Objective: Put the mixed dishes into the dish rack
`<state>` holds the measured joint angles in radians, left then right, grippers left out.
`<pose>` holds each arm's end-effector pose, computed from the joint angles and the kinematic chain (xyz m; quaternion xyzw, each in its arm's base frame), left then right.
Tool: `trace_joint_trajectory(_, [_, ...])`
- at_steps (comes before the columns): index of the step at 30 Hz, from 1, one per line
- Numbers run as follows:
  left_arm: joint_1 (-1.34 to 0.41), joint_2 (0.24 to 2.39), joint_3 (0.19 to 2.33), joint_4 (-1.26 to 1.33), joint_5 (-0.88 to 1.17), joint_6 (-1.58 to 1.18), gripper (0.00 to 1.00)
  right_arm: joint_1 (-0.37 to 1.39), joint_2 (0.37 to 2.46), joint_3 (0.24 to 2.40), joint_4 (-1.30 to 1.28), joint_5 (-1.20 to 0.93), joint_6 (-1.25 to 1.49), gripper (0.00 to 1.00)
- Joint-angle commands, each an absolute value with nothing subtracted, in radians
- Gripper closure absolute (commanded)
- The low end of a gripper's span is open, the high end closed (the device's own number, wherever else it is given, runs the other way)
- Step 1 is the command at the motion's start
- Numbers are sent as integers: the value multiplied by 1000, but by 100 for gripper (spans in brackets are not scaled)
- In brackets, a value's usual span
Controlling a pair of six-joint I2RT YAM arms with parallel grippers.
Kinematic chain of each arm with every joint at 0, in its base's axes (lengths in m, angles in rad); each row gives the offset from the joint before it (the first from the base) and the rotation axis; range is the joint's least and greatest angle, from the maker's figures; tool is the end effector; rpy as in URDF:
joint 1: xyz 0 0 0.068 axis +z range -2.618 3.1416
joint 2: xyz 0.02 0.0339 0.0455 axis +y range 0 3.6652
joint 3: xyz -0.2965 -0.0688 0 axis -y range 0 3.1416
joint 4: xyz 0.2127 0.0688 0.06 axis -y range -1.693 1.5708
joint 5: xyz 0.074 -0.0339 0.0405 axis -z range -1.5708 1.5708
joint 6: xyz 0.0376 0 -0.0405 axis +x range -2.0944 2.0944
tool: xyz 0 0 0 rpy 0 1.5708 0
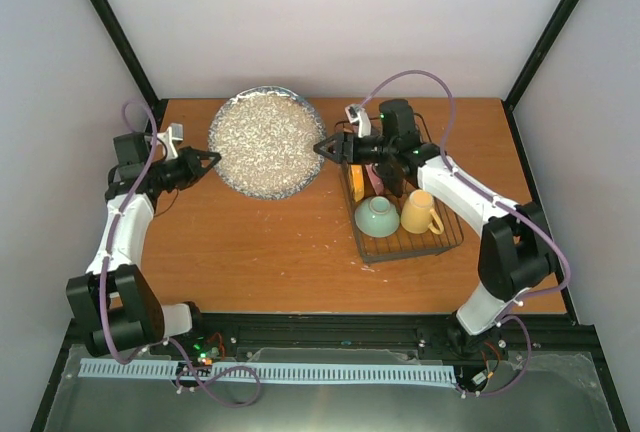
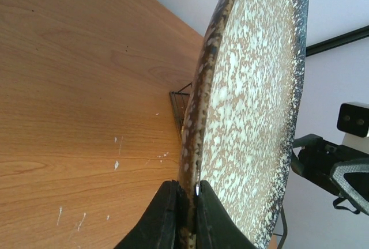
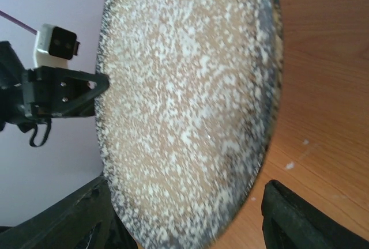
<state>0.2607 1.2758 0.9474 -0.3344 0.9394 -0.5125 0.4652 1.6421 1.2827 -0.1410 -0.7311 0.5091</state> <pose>0.2303 0.0300 0.3262 -0.1183 0.8171 -0.4527 0.3369 0.3023 0.1798 0.3417 -0.1646 0.8071 0.4947 0.2770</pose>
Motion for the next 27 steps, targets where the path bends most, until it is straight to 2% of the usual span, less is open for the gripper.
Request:
trace_joint_trajectory(1, [265, 1188, 1022, -221, 1119, -591, 99, 471, 1686, 1336, -18, -826, 605, 30])
trace_joint_trajectory(8, [265, 1156, 1029, -188, 1138, -637, 99, 513, 1758, 1404, -8, -851, 613, 30])
trace_joint_trajectory(10, [265, 1151, 1024, -175, 1141, -649, 99, 528, 1778, 1409, 45, -878, 644, 34])
trace_joint_trajectory(12, [265, 1147, 1017, -169, 1144, -656, 99, 543, 1800, 1408, 131, -917, 694, 53])
trace_joint_trajectory(14, [265, 1145, 1012, -169, 1146, -656, 99, 560, 1823, 1414, 220, -958, 753, 86])
trace_joint_trajectory(15, [266, 1145, 1008, -169, 1145, -656, 99, 567, 1833, 1417, 261, -976, 779, 96])
trace_joint_trajectory(19, [264, 1148, 1004, -191, 1126, -625, 98, 586, 1810, 1408, 307, -961, 781, 97])
trace_joint_trajectory(21, [265, 1154, 1007, -220, 1106, -603, 91, 586, 1782, 1410, 262, -937, 743, 97])
trace_joint_trajectory(23, [265, 1161, 1010, -252, 1078, -578, 79, 585, 1755, 1415, 213, -913, 713, 97])
trace_joint_trajectory(27, [265, 1170, 1029, -324, 987, -521, 40, 577, 1697, 1409, 150, -839, 691, 97])
